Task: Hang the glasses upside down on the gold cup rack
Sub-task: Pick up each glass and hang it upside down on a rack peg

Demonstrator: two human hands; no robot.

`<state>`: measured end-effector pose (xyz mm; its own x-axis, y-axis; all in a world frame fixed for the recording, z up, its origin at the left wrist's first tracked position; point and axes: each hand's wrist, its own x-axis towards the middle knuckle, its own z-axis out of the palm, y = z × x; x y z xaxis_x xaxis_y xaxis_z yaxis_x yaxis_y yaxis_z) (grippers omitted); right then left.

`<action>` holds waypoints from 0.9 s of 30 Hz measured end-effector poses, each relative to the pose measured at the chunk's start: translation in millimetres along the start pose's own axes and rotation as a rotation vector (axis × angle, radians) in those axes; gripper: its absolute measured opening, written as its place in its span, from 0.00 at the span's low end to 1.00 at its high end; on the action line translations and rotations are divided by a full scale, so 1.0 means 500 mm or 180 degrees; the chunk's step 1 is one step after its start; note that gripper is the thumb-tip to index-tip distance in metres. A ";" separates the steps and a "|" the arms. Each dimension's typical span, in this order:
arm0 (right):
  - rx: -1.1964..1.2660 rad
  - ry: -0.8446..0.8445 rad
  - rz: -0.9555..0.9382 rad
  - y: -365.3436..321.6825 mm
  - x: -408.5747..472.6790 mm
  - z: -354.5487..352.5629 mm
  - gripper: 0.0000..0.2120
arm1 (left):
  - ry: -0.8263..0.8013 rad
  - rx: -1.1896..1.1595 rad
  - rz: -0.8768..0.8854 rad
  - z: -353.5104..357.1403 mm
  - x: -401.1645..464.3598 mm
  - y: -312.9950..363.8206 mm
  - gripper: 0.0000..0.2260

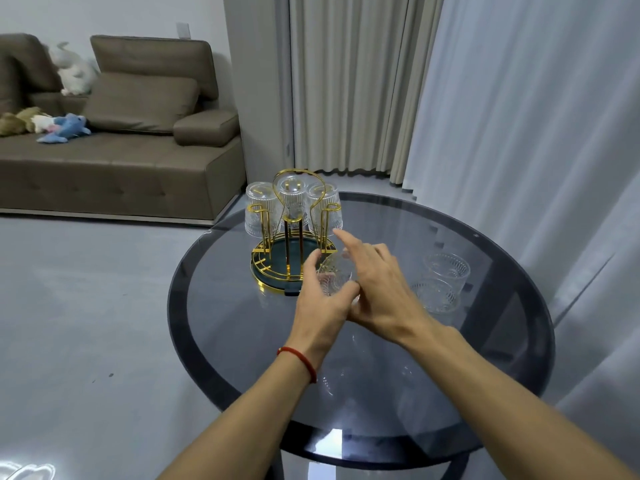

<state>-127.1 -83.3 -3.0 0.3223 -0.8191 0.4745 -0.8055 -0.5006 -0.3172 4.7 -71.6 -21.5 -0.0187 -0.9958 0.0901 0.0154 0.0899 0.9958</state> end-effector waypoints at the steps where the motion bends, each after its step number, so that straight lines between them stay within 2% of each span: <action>1: 0.0031 -0.0076 -0.0083 -0.003 0.002 -0.002 0.51 | 0.0019 -0.0085 -0.0096 -0.005 0.002 0.003 0.42; 4: 0.0370 -0.0070 -0.0075 -0.002 0.005 -0.005 0.48 | 0.0312 -0.0776 -0.0364 -0.014 0.008 0.012 0.34; 6: 0.0912 0.0030 0.0452 0.007 0.003 -0.003 0.42 | 0.0467 -0.1301 -0.0544 -0.026 0.017 0.019 0.28; 9: 0.2052 -0.0131 0.1705 0.012 0.009 0.006 0.34 | 0.0485 -0.1676 -0.0726 -0.040 0.030 0.019 0.21; 13: 0.2820 0.0016 0.2094 0.007 0.027 0.024 0.21 | 0.0349 -0.1898 -0.0738 -0.046 0.039 0.014 0.16; 15: 0.3041 0.0136 0.2147 0.002 0.035 0.023 0.17 | 0.0423 -0.1194 -0.0594 -0.048 0.041 0.006 0.17; 17: 0.2478 0.0419 0.1969 -0.006 0.048 0.011 0.18 | 0.0751 0.0009 -0.0288 -0.057 0.047 -0.021 0.20; 19: 0.1737 0.0775 0.1579 -0.019 0.068 -0.012 0.21 | 0.1028 0.1116 0.0149 -0.074 0.057 -0.058 0.17; 21: 0.1605 0.0926 0.1252 -0.043 0.094 -0.042 0.22 | 0.0945 0.2342 0.0349 -0.091 0.068 -0.097 0.13; 22: 0.1618 0.0938 0.1127 -0.058 0.110 -0.055 0.24 | 0.0822 0.2886 0.0367 -0.095 0.073 -0.114 0.17; 24: 0.1553 0.0934 0.0904 -0.085 0.149 -0.070 0.26 | 0.0610 0.3519 0.0441 -0.100 0.079 -0.139 0.25; 27: 0.1193 0.0908 0.0664 -0.124 0.221 -0.072 0.29 | 0.0268 0.3851 0.0366 -0.094 0.086 -0.160 0.30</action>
<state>-59.2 -132.6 98.4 -0.0169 -0.8294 0.5584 -0.5876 -0.4436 -0.6767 49.8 -122.4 -97.7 -0.0130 -0.9749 0.2222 -0.9298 0.0935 0.3560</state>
